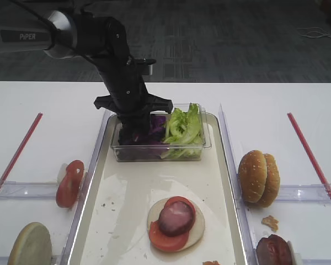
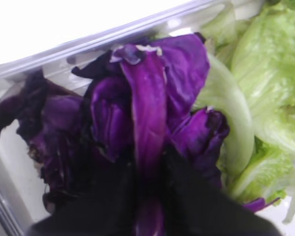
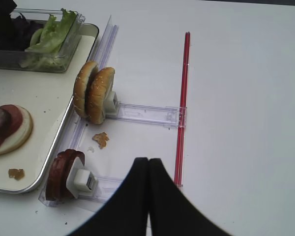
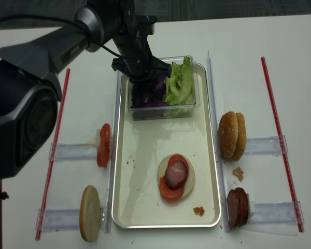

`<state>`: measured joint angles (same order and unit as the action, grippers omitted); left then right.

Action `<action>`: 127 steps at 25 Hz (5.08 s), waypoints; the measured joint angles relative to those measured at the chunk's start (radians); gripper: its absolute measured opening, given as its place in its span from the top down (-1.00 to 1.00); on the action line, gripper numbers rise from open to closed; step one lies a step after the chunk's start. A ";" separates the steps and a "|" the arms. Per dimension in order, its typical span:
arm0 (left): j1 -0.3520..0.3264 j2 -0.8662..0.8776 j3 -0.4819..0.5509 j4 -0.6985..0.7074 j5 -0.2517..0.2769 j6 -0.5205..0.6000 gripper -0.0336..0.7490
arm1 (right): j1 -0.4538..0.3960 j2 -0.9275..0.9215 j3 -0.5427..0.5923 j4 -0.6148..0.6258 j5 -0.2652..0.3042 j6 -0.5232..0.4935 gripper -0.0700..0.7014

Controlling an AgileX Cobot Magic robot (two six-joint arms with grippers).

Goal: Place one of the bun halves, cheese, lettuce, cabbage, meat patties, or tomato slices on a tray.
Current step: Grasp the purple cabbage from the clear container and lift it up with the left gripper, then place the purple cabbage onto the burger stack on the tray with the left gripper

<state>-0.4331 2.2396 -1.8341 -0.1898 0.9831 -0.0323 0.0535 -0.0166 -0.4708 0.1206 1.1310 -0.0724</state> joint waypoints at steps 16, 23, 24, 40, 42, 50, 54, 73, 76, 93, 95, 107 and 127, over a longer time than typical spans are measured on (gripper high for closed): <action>0.000 0.000 -0.093 0.046 0.095 0.005 0.81 | 0.000 0.000 0.000 0.000 0.000 0.000 0.78; 0.000 0.000 -0.105 0.066 0.147 -0.004 0.81 | 0.000 0.000 0.000 0.000 0.000 -0.004 0.78; 0.000 0.000 -0.105 0.066 0.152 -0.006 0.81 | 0.000 0.000 0.000 0.000 0.000 -0.004 0.78; 0.000 0.000 -0.105 0.076 0.238 -0.006 0.81 | 0.000 0.000 0.000 0.000 0.000 -0.004 0.78; 0.000 0.000 -0.105 0.078 0.238 -0.006 0.81 | 0.000 0.000 0.000 0.000 0.000 -0.004 0.78; -0.031 -0.032 -0.105 0.114 0.240 -0.011 0.81 | 0.000 0.000 0.000 0.000 0.000 -0.004 0.78; -0.050 -0.054 -0.109 0.114 0.242 -0.014 0.81 | 0.000 0.000 0.000 0.000 0.000 -0.004 0.78; -0.200 -0.196 -0.082 0.112 0.249 -0.039 0.81 | 0.000 0.000 0.000 0.000 0.000 -0.004 0.78; -0.225 -0.226 -0.080 0.112 0.251 -0.042 0.81 | 0.000 0.000 0.000 0.000 0.000 -0.004 0.78; -0.324 -0.440 0.328 0.076 0.248 -0.046 0.82 | 0.000 0.000 0.000 0.000 0.000 -0.004 0.78; -0.331 -0.454 0.388 0.071 0.233 -0.043 0.82 | 0.000 0.000 0.000 0.000 0.000 -0.003 0.78; -0.359 -0.463 0.614 -0.106 -0.057 0.127 0.82 | 0.000 0.000 0.000 0.000 0.000 -0.001 0.78; -0.359 -0.406 0.616 -0.153 -0.170 0.206 0.82 | 0.000 0.000 0.000 0.000 0.000 -0.001 0.78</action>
<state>-0.7918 1.8335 -1.2186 -0.3430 0.8130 0.1737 0.0535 -0.0166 -0.4708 0.1206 1.1310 -0.0729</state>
